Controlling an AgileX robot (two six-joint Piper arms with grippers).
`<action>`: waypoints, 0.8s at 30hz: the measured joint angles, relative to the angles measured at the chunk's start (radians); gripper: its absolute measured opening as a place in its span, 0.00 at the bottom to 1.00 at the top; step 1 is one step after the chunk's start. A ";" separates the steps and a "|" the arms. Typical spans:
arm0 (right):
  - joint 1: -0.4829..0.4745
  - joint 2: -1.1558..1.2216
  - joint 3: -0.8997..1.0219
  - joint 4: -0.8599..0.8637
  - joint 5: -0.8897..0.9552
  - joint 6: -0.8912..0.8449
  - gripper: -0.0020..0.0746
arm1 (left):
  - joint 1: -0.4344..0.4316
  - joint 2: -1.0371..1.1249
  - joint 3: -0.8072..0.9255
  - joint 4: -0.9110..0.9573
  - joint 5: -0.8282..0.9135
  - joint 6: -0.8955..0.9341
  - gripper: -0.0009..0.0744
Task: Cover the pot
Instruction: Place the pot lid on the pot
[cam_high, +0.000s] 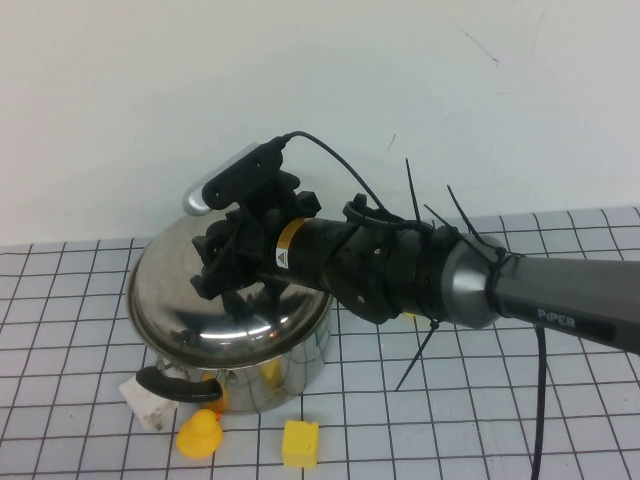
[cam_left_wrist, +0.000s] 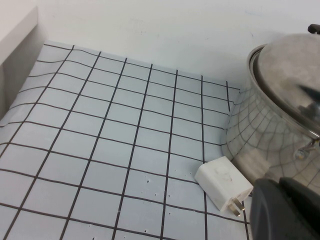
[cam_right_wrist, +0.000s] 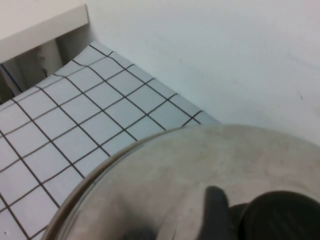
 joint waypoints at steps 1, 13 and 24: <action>0.000 -0.001 0.000 0.000 -0.002 0.000 0.58 | 0.000 0.000 0.000 0.000 0.000 0.000 0.01; -0.002 -0.156 0.020 -0.061 0.046 0.000 0.71 | 0.000 0.000 0.000 0.000 0.000 0.000 0.01; 0.003 -0.673 0.190 -0.092 0.455 -0.002 0.08 | 0.000 0.000 0.000 0.000 0.000 0.000 0.01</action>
